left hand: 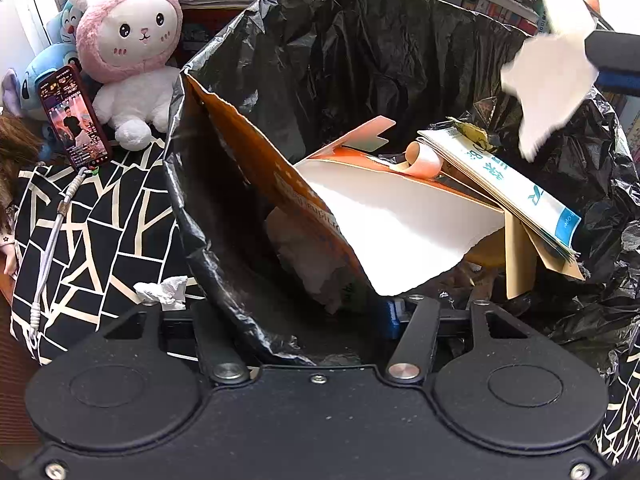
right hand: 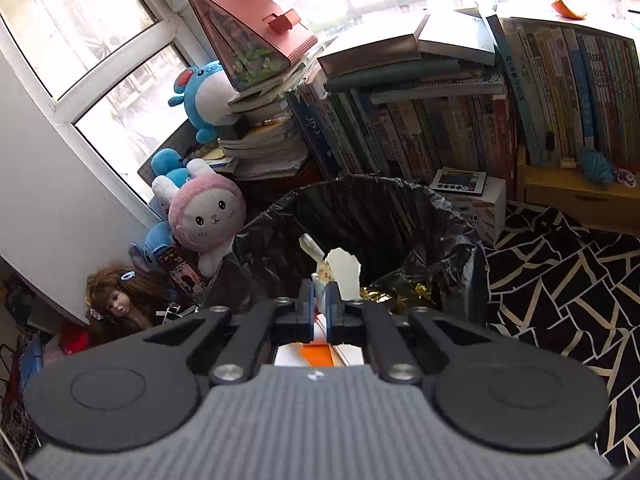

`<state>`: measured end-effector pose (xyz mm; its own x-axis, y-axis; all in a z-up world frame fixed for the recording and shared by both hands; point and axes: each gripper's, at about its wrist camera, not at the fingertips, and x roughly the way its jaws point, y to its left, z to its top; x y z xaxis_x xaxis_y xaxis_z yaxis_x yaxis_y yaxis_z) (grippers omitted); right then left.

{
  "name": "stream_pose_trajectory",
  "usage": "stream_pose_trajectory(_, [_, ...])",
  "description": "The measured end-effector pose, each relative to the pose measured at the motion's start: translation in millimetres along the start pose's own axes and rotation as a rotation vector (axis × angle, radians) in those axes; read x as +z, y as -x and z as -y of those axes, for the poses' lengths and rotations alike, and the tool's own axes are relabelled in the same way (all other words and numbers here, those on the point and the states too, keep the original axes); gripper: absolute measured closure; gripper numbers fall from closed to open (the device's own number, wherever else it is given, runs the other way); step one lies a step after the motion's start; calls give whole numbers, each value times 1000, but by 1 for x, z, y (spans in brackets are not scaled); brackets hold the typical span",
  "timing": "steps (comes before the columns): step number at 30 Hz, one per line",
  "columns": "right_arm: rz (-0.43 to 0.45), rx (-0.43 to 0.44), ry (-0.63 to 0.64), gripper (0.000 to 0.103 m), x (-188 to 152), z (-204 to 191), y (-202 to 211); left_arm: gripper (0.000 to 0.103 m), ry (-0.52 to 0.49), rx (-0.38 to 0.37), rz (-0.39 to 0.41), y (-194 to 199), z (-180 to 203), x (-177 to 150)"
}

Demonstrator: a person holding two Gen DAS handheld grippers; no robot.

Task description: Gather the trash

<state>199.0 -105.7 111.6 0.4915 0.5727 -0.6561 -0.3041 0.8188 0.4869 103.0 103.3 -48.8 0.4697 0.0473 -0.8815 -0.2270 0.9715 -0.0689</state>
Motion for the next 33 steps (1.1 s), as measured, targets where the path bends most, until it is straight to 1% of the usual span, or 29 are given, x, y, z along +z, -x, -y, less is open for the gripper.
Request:
stream_pose_trajectory(4, [-14,-11,11,89,-4,-3,-1,46,-13,3,-12,-1,2,1])
stream_pose_trajectory(7, [-19,-20,13,82,-6,-4,-1,45,-34,22,-26,-1,6,2])
stream_pose_trajectory(9, [-21,-20,14,73,-6,-4,1,43,-44,24,-31,0,8,2])
stream_pose_trajectory(10, [-20,-21,15,71,-6,-5,2,41,-49,17,-31,2,9,2])
stream_pose_trajectory(11, [-19,-22,18,65,-6,-5,3,41,-53,10,-29,4,10,2])
stream_pose_trajectory(12, [-16,-25,24,57,-7,-6,4,40,-58,5,-27,6,11,1])
stream_pose_trajectory(14, [-12,-31,35,53,-8,-7,7,39,-64,6,-23,12,12,1])
stream_pose_trajectory(18, [6,-45,54,40,-11,-10,15,38,-52,14,-21,21,5,0])
stream_pose_trajectory(21, [17,-52,64,34,-14,-10,20,37,-36,21,-10,33,-2,-2])
stream_pose_trajectory(23, [24,-62,67,31,-17,-10,24,37,-27,27,-1,43,-9,-3])
stream_pose_trajectory(26, [40,-74,89,26,-21,-12,32,32,-24,16,24,60,-13,-6])
stream_pose_trajectory(28, [58,-94,111,24,-24,-14,39,32,-33,12,48,75,-14,-9])
stream_pose_trajectory(30, [78,-109,123,20,-28,-15,47,31,-47,14,73,90,-13,-11])
stream_pose_trajectory(33, [96,-129,118,16,-33,-12,60,28,-66,14,93,108,-10,-15])
